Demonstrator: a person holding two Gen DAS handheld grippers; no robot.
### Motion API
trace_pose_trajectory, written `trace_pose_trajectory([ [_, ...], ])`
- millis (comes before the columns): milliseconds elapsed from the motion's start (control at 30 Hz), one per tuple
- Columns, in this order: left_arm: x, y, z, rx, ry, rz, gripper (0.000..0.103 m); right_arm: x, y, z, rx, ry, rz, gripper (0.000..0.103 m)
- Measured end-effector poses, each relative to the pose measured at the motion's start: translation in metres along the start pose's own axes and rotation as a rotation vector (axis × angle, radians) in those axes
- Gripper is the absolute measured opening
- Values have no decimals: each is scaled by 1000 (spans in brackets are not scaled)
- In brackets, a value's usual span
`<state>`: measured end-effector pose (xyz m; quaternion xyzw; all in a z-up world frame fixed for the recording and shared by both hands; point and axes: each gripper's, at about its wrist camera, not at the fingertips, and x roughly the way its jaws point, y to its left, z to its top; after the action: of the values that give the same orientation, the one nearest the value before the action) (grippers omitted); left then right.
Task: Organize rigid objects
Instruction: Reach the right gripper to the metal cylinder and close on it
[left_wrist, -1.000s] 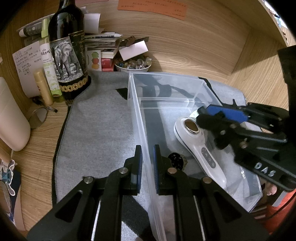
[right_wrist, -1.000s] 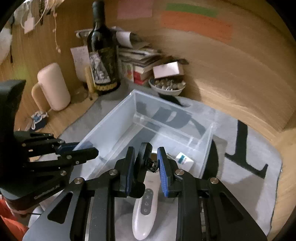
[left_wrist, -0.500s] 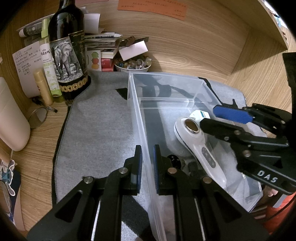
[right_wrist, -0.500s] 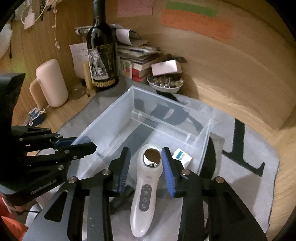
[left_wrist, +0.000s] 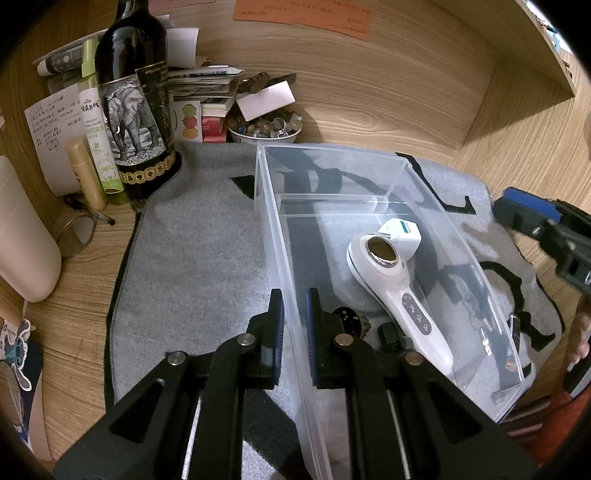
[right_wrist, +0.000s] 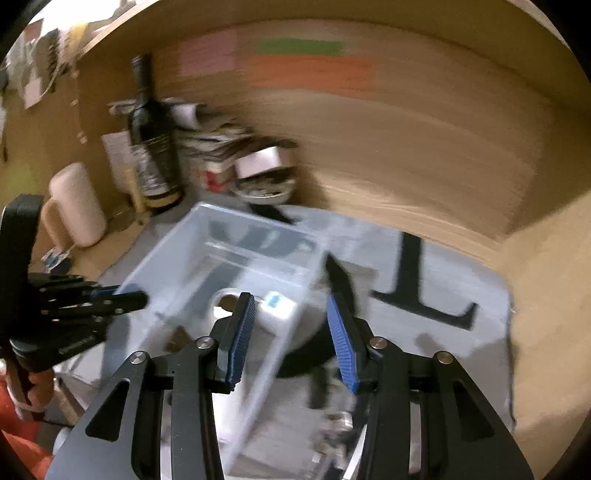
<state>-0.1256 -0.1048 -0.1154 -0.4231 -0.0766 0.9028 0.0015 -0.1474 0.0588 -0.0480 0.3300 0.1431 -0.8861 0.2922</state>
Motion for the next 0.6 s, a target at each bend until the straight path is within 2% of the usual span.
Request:
trace_pose_trajectory([
  [133,0,0,0,0,0,0,11,-7,-23,-8,46,7,-59,40],
  [267,0,1,-1,0,0,0,11,-4,-43,-24,85,55,-111,41],
  [433,0,0,0,1,0,0,11,7,-59,-49,129,137,-136,41],
  [600,1,0,0,3,0,2,11,20,-74,-77,204,223,-125,41],
])
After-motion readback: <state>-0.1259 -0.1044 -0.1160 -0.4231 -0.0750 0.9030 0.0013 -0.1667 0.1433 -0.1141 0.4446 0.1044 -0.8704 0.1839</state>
